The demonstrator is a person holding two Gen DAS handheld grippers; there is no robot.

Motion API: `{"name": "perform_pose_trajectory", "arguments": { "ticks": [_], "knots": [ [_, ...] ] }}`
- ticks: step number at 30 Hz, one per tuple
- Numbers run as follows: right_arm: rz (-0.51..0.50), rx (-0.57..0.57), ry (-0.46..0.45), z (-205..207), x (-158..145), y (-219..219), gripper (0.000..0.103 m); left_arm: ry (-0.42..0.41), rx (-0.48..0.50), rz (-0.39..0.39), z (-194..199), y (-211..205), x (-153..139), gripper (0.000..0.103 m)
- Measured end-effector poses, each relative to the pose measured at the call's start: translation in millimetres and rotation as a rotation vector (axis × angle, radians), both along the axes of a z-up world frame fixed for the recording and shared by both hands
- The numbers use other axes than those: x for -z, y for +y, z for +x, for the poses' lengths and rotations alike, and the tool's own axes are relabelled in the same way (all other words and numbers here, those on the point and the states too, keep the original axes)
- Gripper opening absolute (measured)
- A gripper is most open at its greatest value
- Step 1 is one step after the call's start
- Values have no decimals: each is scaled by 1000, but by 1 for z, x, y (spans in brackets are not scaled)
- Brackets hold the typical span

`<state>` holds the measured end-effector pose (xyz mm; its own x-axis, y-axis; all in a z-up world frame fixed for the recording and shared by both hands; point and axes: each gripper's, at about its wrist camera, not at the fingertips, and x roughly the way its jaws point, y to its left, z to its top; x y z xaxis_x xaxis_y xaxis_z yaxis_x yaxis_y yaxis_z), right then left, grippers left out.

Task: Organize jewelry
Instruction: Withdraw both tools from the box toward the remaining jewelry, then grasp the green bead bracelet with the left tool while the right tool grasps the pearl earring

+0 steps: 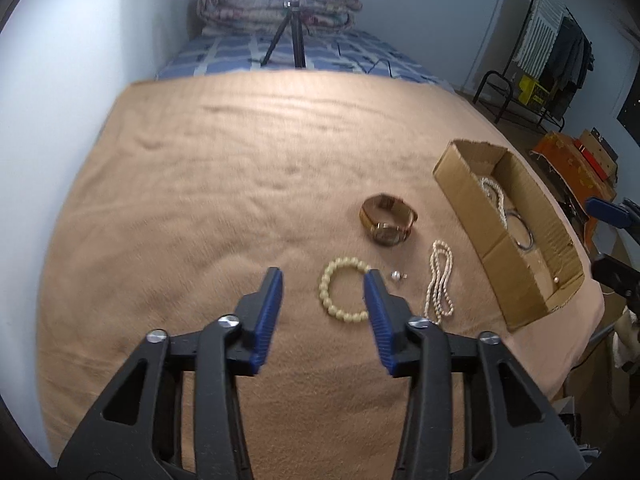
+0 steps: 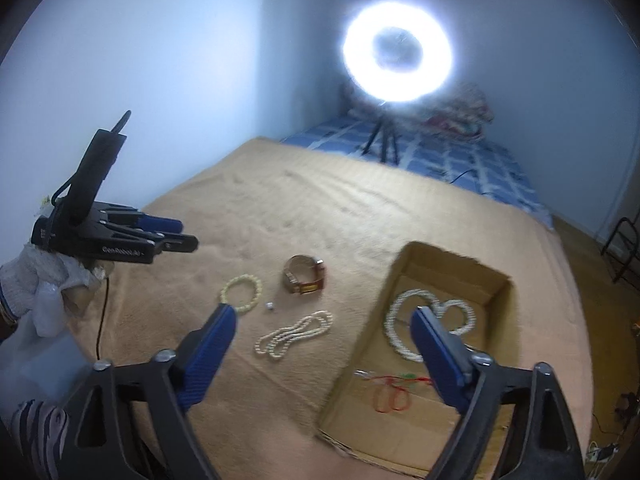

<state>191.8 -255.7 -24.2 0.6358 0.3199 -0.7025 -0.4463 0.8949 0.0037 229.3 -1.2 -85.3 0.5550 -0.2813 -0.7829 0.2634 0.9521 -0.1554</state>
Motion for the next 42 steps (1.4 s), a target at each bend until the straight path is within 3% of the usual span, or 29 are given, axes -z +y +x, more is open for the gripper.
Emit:
{"name": "perform_pose_trajectory", "arguments": {
  "ticks": [5,9,17,33,39,42],
  "knots": [
    [28,-80,113,19,21,23,61,50,6,-31,5,0,19,32],
    [-10,-120,165,35,37,40,51,86,17,-51,13,-3,30,32],
    [-129,-244,250,57,64,72,39,122,44,-26,30,-14,51,32],
    [-254,-294,335,94,110,96,35,132,82,42,57,-25,81,31],
    [-275,-305,382,101,118,103,33,123,74,46,60,-18,85,12],
    [-296,-307,394,104,122,107,31,115,71,43,59,-15,85,8]
  ]
}}
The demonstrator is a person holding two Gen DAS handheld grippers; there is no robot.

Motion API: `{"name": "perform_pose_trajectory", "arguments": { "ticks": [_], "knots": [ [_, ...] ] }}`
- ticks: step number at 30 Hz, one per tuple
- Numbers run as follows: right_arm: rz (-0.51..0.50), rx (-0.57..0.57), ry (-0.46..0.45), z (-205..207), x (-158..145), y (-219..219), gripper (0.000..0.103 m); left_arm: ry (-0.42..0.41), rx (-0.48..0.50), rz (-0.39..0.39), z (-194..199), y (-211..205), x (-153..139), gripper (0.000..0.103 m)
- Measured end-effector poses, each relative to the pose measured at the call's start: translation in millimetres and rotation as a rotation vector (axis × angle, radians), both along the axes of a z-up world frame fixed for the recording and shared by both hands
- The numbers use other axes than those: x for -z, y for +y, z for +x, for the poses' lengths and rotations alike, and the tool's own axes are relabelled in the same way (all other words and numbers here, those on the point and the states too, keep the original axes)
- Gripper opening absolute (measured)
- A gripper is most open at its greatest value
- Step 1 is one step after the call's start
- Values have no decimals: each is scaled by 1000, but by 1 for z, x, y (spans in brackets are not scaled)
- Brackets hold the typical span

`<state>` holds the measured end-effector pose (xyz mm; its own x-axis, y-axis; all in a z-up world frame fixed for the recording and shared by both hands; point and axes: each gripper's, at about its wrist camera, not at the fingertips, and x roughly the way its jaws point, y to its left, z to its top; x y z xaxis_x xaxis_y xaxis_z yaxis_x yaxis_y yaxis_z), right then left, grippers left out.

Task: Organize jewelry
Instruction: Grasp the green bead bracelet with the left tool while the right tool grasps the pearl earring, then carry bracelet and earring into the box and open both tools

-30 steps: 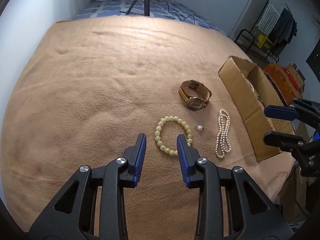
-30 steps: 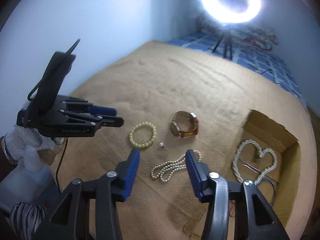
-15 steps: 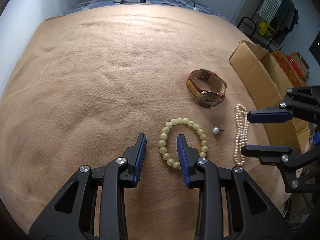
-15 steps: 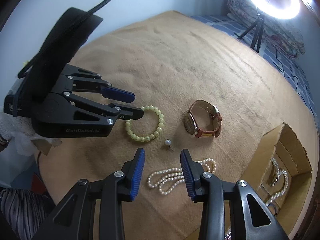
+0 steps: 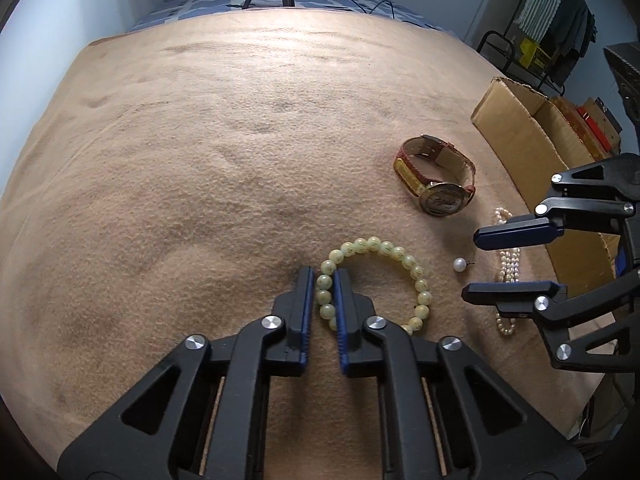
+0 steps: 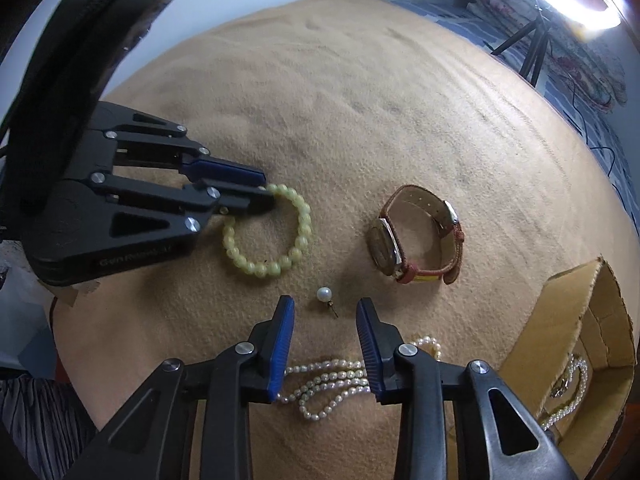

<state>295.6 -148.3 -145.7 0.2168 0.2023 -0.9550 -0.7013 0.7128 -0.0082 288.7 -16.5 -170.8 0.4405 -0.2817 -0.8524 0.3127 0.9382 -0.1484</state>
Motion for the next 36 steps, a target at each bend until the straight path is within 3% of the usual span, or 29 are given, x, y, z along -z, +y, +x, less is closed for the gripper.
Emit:
{"name": "perform_pose_trajectory", "arguments": {
  "ticks": [7,13,26,36],
  "knots": [
    [-39,-13,25,0,10,10,23,-19,2,9,-4,1,0,6],
    [-12,-1,47,2,9,14,5,-35,-10,24,-12,1,-5,5],
    [97,46,12,-11,-13,-1,4,-88,-43,35,-29,5,-32,5],
    [199,96,-41,-36,-48,-33,4,-131,-43,57,-42,6,-59,5]
  ]
}}
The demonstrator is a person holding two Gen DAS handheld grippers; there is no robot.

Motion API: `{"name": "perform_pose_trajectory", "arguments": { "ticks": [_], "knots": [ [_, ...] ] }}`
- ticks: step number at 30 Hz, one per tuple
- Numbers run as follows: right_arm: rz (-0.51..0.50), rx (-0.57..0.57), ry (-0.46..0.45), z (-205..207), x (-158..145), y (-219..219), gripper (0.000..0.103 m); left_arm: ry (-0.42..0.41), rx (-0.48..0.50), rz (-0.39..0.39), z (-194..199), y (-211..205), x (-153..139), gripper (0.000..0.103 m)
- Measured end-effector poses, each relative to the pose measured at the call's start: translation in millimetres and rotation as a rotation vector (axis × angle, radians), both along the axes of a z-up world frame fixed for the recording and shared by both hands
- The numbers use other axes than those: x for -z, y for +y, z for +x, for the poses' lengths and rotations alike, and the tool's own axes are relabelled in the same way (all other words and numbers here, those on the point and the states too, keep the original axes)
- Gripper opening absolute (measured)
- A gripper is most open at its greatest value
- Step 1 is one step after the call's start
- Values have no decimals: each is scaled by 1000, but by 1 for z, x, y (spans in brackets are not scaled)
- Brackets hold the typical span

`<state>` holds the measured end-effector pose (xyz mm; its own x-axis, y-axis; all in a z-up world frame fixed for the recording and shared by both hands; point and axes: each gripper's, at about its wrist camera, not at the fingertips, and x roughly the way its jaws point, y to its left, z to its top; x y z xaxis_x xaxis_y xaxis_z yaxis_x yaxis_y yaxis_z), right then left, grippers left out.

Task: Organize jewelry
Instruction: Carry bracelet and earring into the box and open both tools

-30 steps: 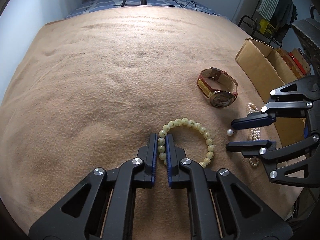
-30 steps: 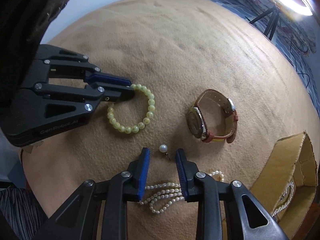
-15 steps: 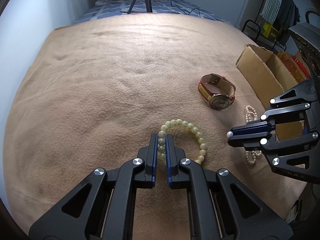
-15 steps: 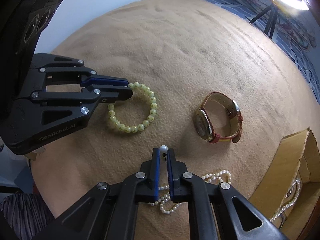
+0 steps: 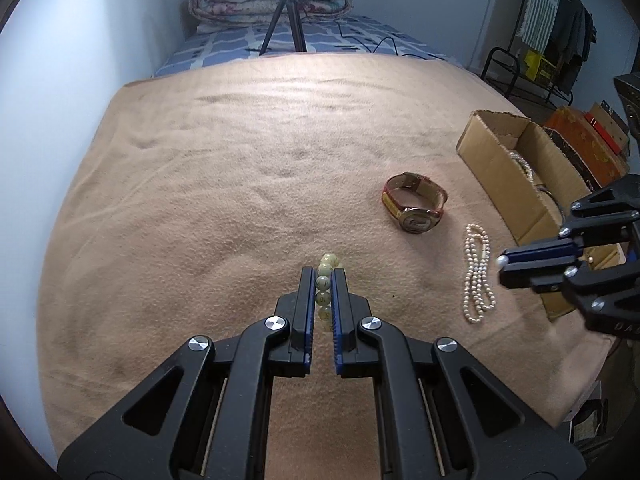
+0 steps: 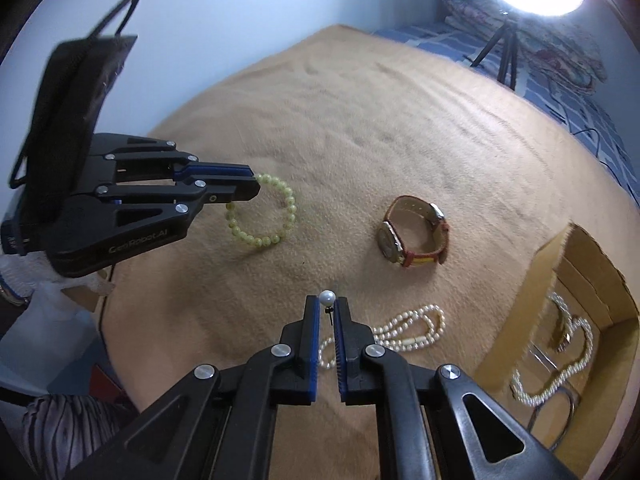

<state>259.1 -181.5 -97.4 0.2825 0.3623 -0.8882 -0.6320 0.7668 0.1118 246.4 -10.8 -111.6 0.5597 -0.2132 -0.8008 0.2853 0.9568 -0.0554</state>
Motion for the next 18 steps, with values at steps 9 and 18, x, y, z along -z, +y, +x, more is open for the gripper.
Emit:
{"name": "perform_pose_trajectory", "arguments": {
  "ticks": [9,18],
  "knots": [
    [65,72,-58,-22,-33,-41,4,-33,12,9,-14,-8,-24,5],
    [103,147,-118,-46,-54,-88,5,-74,61,11,-26,-30,-48,5]
  ]
}}
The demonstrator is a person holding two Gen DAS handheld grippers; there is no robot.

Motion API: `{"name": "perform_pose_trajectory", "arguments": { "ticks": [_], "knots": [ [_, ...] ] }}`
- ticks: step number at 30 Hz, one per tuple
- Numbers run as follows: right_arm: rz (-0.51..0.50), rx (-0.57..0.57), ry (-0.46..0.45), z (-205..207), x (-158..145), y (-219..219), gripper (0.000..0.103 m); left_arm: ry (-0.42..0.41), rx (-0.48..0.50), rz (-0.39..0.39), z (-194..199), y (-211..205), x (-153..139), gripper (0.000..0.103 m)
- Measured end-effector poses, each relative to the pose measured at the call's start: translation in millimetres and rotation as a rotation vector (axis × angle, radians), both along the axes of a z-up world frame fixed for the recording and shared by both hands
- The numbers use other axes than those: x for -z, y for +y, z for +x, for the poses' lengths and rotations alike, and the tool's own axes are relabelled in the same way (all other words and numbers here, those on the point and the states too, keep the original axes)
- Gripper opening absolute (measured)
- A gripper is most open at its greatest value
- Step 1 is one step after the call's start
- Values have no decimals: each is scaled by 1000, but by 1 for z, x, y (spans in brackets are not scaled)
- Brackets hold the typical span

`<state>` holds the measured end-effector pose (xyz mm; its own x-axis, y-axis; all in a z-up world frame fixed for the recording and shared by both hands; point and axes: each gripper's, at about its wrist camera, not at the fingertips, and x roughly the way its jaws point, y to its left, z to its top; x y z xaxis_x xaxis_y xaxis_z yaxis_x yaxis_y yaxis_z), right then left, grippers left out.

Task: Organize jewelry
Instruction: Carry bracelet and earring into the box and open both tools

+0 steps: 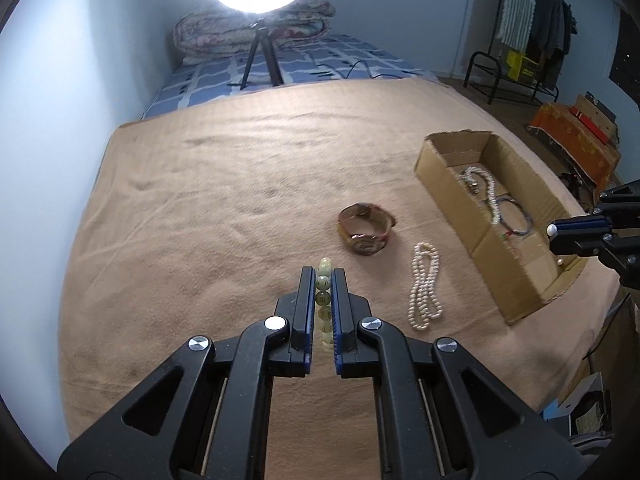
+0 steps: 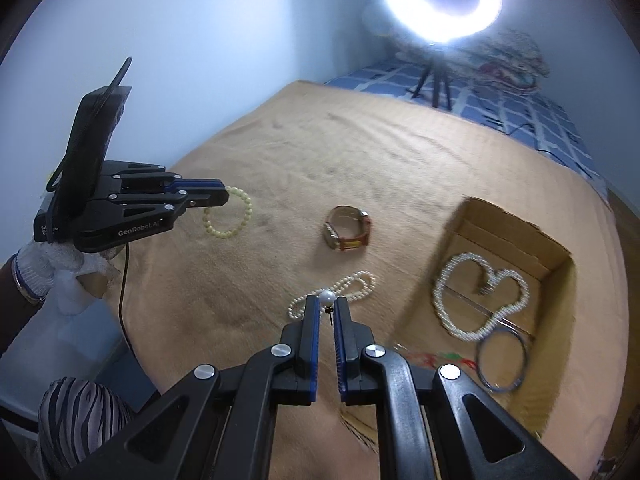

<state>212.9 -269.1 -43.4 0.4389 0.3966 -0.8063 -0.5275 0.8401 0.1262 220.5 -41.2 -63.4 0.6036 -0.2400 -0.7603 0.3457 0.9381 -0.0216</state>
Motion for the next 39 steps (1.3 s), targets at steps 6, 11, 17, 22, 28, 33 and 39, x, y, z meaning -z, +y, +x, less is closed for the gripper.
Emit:
{"name": "perform_pose_trajectory", "arguments": {
  "ticks": [6,11,17,22,28,33,39],
  "knots": [
    [17,56,-22,-15,-8,-32,5,-26,49,-6,-7,-25,-18,5],
    [17,100,-33,-26,-10,-61,4,-45,101,-19,-12,-52,-32,5],
    [25,162,-36,-34,-8,-93,5,-58,167,-41,-15,-89,-44,5],
    [34,201,-32,-40,-4,-113,4,-56,216,-56,-15,-122,-46,5],
    [38,223,-26,-45,1,-128,5,-39,266,-60,-12,-159,-40,5],
    [39,228,-19,-45,8,-132,5,-10,292,-45,-8,-184,-27,5],
    [31,220,-8,-42,18,-130,4,25,312,-8,-5,-203,-8,5]
  ]
}}
